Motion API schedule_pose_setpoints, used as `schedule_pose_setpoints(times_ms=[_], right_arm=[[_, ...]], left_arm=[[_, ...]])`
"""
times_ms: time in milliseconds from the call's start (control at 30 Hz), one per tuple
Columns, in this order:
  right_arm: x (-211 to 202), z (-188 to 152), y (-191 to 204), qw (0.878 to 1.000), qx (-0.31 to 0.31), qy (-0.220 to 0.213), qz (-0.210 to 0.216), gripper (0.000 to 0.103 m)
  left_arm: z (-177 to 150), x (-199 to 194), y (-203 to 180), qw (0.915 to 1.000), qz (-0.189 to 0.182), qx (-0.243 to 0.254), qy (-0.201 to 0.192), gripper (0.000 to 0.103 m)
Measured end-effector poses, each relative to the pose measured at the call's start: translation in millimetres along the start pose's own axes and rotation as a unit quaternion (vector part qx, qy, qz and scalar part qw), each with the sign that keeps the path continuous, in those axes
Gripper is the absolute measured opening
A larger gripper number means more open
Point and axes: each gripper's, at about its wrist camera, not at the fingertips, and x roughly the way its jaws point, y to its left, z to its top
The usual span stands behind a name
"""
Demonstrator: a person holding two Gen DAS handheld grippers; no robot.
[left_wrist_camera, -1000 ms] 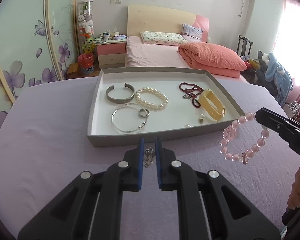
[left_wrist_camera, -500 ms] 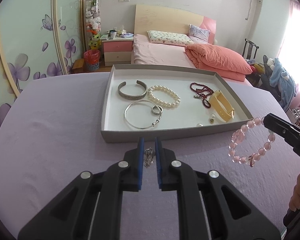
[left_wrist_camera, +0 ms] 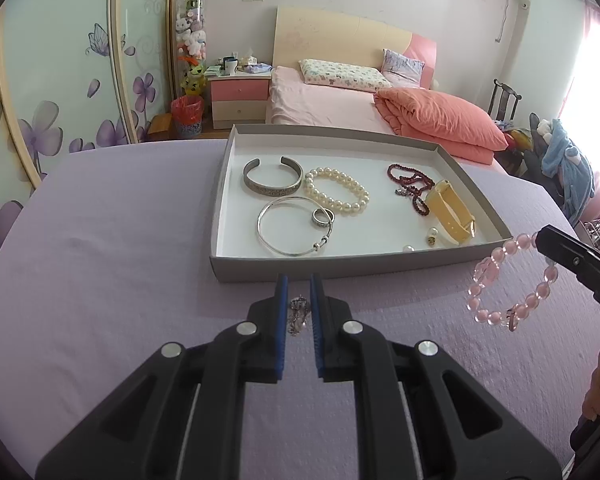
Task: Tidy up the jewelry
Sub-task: 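Carry the bracelet and stud earrings into the tray and open both grippers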
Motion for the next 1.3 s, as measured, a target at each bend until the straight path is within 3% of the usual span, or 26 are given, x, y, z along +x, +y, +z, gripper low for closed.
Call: schedule_pose_setpoints(times_ms=[267, 567, 867, 933, 1000, 1300], right_arm=[[6, 30, -2, 1.0, 0.004, -0.028, -0.004, 0.018], [55, 64, 2, 0.999, 0.012, -0.038, 0.005, 0.018], [89, 58, -14, 1.0, 0.022, -0.013, -0.006, 0.019], [88, 58, -18, 1.0, 0.025, -0.011, -0.006, 0.024], [83, 57, -22, 0.999, 0.03, -0.018, -0.006, 0.042], [71, 50, -32, 0.999, 0.03, -0.025, -0.018, 0.043]], left_arm=[[15, 1, 4, 0.9999, 0.005, -0.002, -0.014, 0.011], [50, 17, 10, 0.9995, 0.007, -0.013, -0.028, 0.011], [70, 45, 4, 0.9997, -0.003, -0.007, -0.022, 0.011], [73, 50, 1, 0.9998, -0.004, -0.004, -0.021, 0.011], [75, 55, -1, 0.9998, -0.007, -0.003, -0.019, 0.011], [79, 71, -7, 0.9998, -0.016, -0.002, -0.013, 0.012]])
